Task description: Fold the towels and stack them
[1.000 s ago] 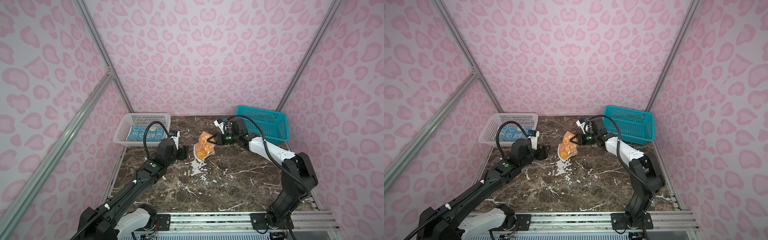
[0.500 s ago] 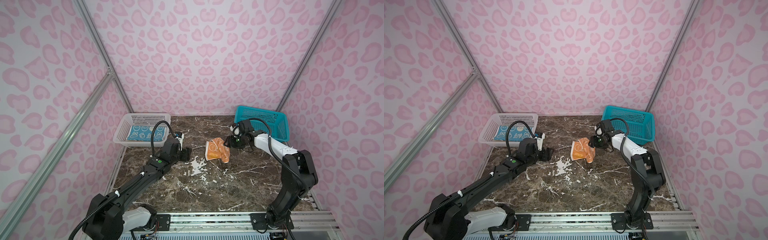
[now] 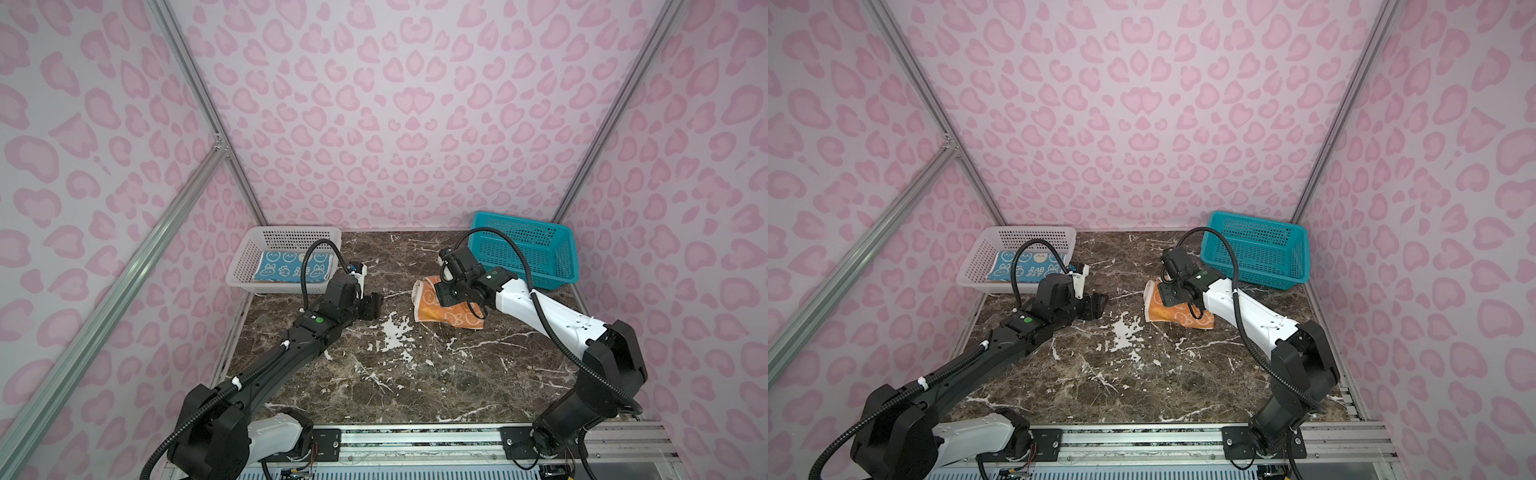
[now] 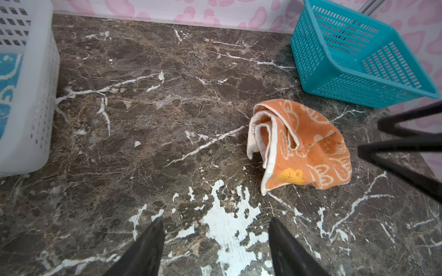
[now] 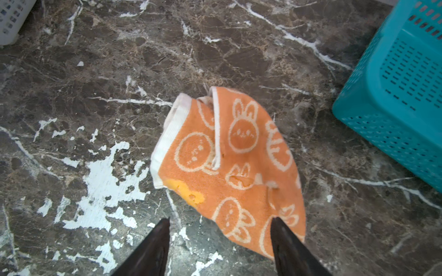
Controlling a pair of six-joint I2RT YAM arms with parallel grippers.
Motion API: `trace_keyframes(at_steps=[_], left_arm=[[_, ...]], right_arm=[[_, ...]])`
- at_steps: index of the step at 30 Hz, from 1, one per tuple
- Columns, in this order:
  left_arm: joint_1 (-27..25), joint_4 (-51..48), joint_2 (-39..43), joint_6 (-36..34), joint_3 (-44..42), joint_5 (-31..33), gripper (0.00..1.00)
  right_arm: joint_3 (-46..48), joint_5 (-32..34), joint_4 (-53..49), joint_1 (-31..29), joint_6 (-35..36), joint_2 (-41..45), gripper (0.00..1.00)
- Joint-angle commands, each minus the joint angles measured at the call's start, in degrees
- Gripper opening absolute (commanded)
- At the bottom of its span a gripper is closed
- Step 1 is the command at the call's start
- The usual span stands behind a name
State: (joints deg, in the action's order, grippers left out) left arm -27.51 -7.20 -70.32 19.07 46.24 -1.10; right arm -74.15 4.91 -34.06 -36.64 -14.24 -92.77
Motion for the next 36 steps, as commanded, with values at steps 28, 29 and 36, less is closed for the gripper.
trace_keyframes(at_steps=[28,29,36], left_arm=[[6.01,-0.66,1.69,2.79,-2.42,-0.88,0.7],[6.05,-0.5,1.6,2.88,-2.45,-0.98,0.7],[6.14,-0.55,1.46,2.99,-3.0,-1.09,0.7]], right_arm=[[-8.14,7.64,-0.4,-10.11,-18.12,-26.36,0.48],[-8.2,7.89,-0.73,-10.03,-18.15,-26.69,0.48],[-9.07,7.93,-1.98,-9.62,-16.55,-28.79,0.27]])
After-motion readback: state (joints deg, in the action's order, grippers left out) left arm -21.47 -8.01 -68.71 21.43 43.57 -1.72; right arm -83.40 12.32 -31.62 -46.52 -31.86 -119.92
